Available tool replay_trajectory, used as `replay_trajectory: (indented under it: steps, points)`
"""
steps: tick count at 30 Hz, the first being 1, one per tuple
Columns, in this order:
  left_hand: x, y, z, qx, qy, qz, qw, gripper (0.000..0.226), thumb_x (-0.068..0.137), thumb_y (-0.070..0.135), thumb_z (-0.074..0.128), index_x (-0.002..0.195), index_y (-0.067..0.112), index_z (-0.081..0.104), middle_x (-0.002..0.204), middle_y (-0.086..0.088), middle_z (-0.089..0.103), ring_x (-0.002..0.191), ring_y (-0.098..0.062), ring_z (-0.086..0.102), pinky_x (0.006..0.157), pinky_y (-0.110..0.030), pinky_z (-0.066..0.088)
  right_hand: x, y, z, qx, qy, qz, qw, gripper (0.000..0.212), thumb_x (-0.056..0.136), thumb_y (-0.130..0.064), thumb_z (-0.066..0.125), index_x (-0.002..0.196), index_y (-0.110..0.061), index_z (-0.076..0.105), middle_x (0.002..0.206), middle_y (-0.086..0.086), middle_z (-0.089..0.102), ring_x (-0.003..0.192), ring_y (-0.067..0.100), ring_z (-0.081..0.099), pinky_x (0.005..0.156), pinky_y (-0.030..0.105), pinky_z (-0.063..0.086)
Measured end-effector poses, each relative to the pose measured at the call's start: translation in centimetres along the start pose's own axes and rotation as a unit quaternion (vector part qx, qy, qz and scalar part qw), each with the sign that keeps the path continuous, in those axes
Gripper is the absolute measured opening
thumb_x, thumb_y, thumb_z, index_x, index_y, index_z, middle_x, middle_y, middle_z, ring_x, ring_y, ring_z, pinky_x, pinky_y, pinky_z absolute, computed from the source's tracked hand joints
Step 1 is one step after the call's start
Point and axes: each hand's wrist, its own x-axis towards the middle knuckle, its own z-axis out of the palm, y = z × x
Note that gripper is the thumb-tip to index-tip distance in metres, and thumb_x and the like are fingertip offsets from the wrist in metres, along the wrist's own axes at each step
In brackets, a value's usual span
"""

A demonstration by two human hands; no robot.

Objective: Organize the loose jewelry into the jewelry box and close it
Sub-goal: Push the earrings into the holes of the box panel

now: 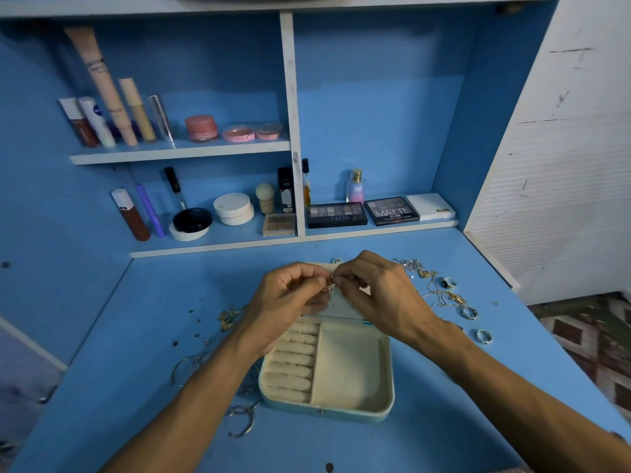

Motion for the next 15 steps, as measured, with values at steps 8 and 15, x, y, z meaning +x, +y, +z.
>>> replay_trajectory:
  steps: [8,15]
  points:
    - [0.6,0.3,0.4,0.153,-0.017,0.034,0.988,0.009,0.095,0.022,0.067,0.096,0.023,0.077,0.089,0.001,0.077,0.083,-0.01,0.07,0.079,-0.034,0.06,-0.2,0.4,-1.5,-0.021,-0.017,-0.002,1.0,0.014,0.097,-0.014,0.061,0.105,-0.011,0.072,0.092,0.0,0.063,0.08,0.01,0.056,0.074,0.015,0.042]
    - [1.3,0.8,1.2,0.191,-0.042,0.032,0.98,0.012,0.094,0.03,0.068,0.097,0.024,0.078,0.092,-0.001,0.077,0.09,-0.019,0.071,0.078,-0.032,0.056,-0.7,1.1,-2.1,-0.044,-0.008,-0.016,0.999,0.014,0.094,-0.011,0.065,0.105,-0.01,0.074,0.091,0.003,0.066,0.081,0.013,0.06,0.075,0.01,0.039]
